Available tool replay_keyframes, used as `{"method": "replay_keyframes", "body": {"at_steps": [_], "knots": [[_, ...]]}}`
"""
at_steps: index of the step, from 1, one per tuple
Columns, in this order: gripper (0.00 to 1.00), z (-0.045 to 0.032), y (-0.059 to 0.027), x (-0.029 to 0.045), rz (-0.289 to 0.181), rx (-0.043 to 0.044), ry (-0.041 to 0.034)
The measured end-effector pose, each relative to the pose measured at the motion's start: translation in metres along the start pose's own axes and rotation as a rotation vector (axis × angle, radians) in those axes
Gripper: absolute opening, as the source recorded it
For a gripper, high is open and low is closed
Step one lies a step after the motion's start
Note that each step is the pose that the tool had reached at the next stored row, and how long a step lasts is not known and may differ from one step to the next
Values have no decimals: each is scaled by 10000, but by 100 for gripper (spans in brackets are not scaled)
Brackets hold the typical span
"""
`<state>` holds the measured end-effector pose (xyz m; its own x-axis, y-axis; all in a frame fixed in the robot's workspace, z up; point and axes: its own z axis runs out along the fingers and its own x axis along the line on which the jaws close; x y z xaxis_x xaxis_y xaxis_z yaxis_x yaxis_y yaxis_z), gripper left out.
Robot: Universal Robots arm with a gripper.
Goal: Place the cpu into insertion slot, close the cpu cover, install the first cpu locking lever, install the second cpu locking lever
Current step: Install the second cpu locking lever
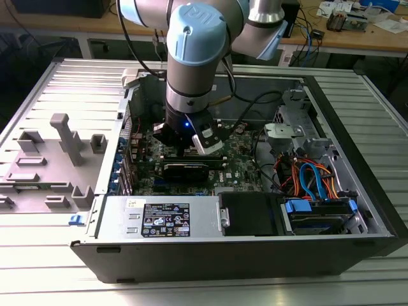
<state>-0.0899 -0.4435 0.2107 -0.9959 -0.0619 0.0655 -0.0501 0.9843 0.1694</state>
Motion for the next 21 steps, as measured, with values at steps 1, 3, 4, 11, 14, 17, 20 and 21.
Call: {"method": "replay_keyframes", "body": {"at_steps": [1, 3, 4, 11, 14, 17, 20, 21], "knots": [[11, 13, -2, 0, -3, -36, -4], [11, 22, -3, 2, -10, -120, -13], [11, 23, -3, 6, -13, -159, -17], [11, 50, -4, 42, -15, -204, -18], [11, 59, -3, 42, -16, -257, -21], [11, 62, -5, 42, -21, -300, -23], [11, 69, -6, 41, -26, -357, -25], [11, 74, -7, 41, -29, -394, -26]]}}
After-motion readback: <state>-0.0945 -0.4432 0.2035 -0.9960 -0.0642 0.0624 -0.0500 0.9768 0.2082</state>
